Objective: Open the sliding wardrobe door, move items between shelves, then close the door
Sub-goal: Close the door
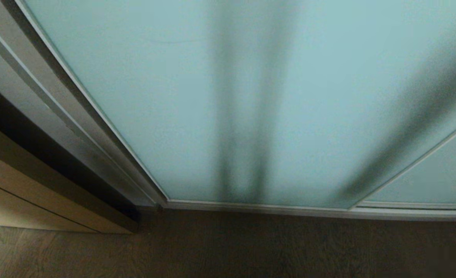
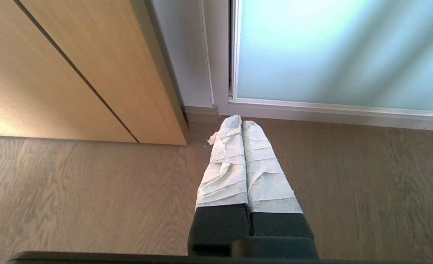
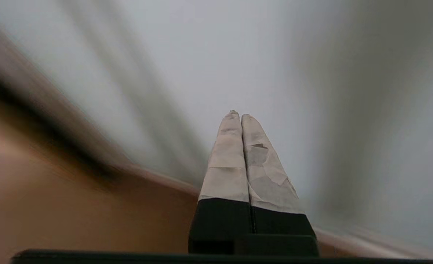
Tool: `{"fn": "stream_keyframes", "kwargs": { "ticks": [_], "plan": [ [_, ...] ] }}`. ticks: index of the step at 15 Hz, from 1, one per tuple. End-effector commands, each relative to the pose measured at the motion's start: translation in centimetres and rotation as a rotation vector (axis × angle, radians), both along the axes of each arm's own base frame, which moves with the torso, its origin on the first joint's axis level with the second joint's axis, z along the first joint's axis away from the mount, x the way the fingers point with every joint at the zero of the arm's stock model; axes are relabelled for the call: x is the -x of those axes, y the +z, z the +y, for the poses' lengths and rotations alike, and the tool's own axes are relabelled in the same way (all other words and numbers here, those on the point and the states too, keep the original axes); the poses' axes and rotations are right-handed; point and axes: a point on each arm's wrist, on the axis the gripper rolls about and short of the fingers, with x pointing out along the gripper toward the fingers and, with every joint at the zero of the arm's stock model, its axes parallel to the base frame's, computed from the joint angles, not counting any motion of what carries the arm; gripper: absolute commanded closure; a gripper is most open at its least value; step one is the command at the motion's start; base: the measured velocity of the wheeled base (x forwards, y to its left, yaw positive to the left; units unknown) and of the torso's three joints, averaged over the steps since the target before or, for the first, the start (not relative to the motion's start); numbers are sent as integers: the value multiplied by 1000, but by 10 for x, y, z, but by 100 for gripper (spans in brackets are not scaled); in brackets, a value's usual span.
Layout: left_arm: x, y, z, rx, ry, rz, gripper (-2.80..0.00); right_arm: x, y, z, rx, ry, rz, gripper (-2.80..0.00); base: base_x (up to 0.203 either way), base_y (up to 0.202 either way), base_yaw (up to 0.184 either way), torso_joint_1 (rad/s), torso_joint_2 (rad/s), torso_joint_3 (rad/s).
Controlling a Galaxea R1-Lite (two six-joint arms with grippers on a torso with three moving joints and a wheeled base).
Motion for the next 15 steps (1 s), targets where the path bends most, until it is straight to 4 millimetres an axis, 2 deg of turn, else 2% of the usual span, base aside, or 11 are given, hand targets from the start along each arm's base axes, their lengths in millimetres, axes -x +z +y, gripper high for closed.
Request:
{"fn": "stream_keyframes", "kwargs": {
  "ticks": [1, 3, 6, 7, 12, 15],
  "plan": [
    [0, 0, 0, 0, 0, 1, 0, 37, -45, 2, 98, -228, -64, 0, 0, 0, 0, 0, 0, 0],
    [0, 0, 0, 0, 0, 1, 0, 49, -86, 1, 116, -289, -23, 0, 0, 0, 0, 0, 0, 0],
    [0, 0, 0, 0, 0, 1, 0, 49, -163, 0, 150, -326, 125, 0, 0, 0, 0, 0, 0, 0],
    [0, 0, 0, 0, 0, 1, 0, 50, -175, -1, 155, -368, 148, 0, 0, 0, 0, 0, 0, 0],
    [0, 0, 0, 0, 0, 1, 0, 74, -205, -3, 123, -377, 165, 0, 0, 0, 0, 0, 0, 0],
    [0, 0, 0, 0, 0, 1, 0, 74, -209, -3, 95, -371, 188, 0, 0, 0, 0, 0, 0, 0]
  ]
}}
